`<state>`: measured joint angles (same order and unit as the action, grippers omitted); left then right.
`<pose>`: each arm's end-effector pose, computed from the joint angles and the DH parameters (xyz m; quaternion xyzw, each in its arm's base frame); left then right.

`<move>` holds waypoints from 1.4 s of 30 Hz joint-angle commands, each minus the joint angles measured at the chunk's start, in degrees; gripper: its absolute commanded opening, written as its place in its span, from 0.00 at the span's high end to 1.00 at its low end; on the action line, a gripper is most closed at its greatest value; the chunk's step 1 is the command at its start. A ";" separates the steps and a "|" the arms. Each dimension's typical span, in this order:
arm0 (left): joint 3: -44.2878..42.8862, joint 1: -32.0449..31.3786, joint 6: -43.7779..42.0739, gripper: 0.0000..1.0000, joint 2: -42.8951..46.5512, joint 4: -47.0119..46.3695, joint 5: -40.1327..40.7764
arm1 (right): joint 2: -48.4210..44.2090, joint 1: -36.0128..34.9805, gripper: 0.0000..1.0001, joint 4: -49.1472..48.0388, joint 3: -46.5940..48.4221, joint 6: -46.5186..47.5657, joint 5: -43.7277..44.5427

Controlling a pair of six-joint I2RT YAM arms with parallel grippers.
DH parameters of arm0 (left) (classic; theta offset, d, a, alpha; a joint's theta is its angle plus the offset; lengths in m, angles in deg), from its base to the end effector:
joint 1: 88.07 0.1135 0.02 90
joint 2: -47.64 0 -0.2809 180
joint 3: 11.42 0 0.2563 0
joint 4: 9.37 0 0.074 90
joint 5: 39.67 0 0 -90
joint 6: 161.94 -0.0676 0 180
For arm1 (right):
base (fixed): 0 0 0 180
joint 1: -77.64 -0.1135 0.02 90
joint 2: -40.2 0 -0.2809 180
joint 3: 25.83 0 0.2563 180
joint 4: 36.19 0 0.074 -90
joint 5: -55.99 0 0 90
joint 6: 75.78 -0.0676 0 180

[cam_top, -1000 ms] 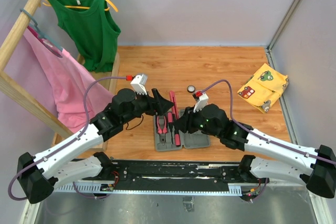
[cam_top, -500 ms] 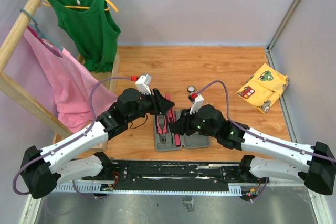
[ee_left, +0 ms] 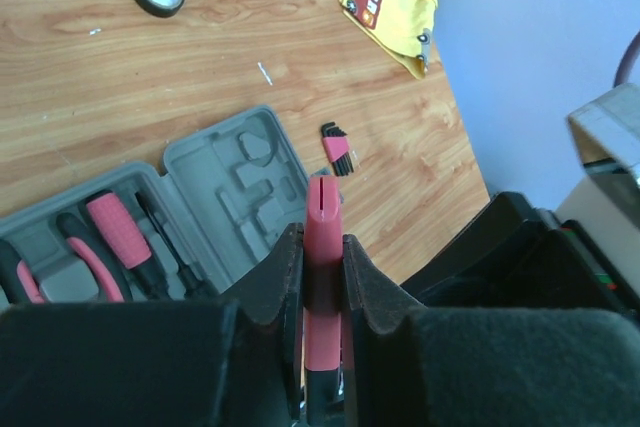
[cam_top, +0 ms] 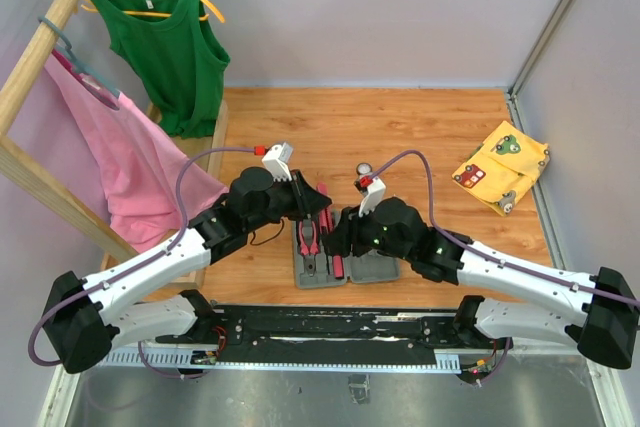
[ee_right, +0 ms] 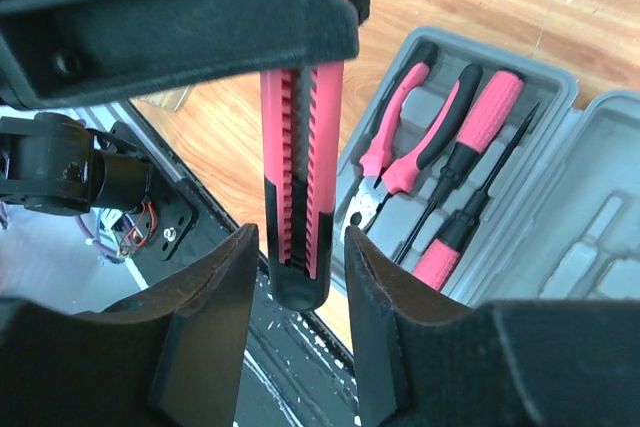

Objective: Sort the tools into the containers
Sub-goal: Pick up the utility knife at the center of the board.

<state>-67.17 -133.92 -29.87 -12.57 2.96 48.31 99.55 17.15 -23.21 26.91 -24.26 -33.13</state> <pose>0.1874 -0.1965 0.2965 0.0370 0.8019 -0.4240 0.4193 0.1313 0.2299 0.2782 -0.1516 0.8029 0.4342 0.3793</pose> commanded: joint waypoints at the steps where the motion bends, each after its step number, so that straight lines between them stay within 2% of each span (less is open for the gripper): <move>1: -1.49 -0.21 -0.49 1.00 0.00 0.71 0.32 | -0.75 -0.77 0.57 -0.36 2.94 2.44 3.62; 10: -2.04 -0.21 -0.71 1.00 0.35 0.74 -0.57 | 2.35 -0.77 0.52 -0.27 5.56 4.36 5.75; 18: -1.86 -0.21 -0.23 0.99 1.29 0.84 -0.79 | 5.10 -0.77 0.53 -1.67 6.08 4.40 4.80; 22: -1.69 -0.21 -0.06 1.00 1.74 0.90 -0.72 | 5.59 -0.73 0.59 -2.30 5.65 3.90 4.19; 26: -1.63 -0.21 -0.21 0.99 1.81 1.19 -0.33 | 5.38 -0.75 0.73 -2.36 5.29 3.76 4.24; 27: -1.64 -0.21 -0.23 0.95 1.76 1.21 -0.06 | 5.22 -0.77 0.76 -2.16 5.21 3.75 4.34; 30: -1.48 -0.21 -0.79 0.72 1.99 1.45 0.53 | 4.50 -0.72 0.83 -0.72 5.12 3.76 5.26; 34: -1.69 -0.21 -1.92 0.50 2.68 2.52 1.94 | 2.47 -0.77 0.83 1.53 3.94 2.78 7.62; 38: -0.82 -0.21 -3.14 0.40 3.94 4.31 3.86 | 0.04 -0.77 0.80 5.26 2.13 1.41 11.49; 42: 1.39 -0.21 -3.73 0.37 5.38 6.17 7.42 | -1.11 -0.76 0.80 11.37 1.56 -1.61 15.80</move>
<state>-67.15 -133.92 -31.95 -9.22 7.18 51.45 99.84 17.13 -18.84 29.51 -22.53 -23.55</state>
